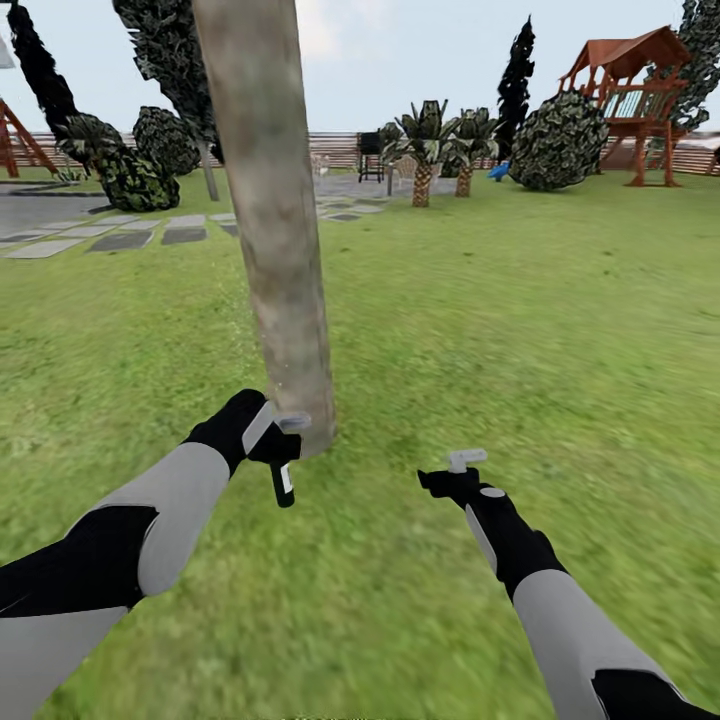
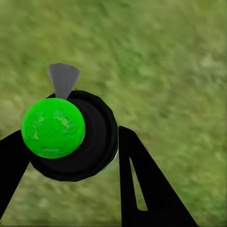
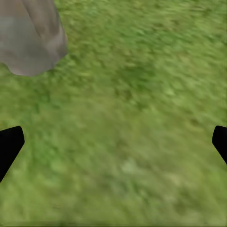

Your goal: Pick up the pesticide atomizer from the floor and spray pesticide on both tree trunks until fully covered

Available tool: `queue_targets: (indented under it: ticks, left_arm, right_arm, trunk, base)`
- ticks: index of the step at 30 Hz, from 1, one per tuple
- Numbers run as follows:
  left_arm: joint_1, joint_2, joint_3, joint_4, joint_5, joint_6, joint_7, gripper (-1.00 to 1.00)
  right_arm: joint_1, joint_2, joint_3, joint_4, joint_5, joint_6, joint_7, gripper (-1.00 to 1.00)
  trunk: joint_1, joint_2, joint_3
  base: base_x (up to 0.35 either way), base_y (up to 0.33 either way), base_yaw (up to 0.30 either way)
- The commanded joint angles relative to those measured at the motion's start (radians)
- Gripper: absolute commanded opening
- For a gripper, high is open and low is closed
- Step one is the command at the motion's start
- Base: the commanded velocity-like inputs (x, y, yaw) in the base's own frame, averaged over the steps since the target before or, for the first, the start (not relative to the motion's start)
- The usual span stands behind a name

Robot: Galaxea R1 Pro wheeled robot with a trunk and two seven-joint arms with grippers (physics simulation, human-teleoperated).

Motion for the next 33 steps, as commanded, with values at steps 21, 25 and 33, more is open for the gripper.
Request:
queue_targets:
  ticks: [21,25,33]
  left_arm:
    - [-0.234,-0.001,0.001,-0.025,0.010,0.044,-0.006,-1.00]
    - [-0.399,0.005,-0.006,0.169,0.004,0.044,-0.005,-1.00]
    - [-0.552,0.076,-0.008,0.287,0.000,0.045,-0.001,-1.00]
  right_arm:
    - [0.000,0.001,-0.005,-0.001,0.010,0.006,0.008,1.00]
    - [0.000,0.001,-0.004,-0.001,0.010,0.006,0.008,1.00]
    - [0.000,0.001,-0.005,-0.001,0.010,0.006,0.008,1.00]
  trunk:
    - [0.000,0.000,-0.009]
    - [0.000,0.000,-0.009]
    - [0.000,0.000,-0.009]
  base:
    - [-0.001,0.000,0.095]
    - [0.000,0.000,0.000]
    - [0.000,0.000,0.000]
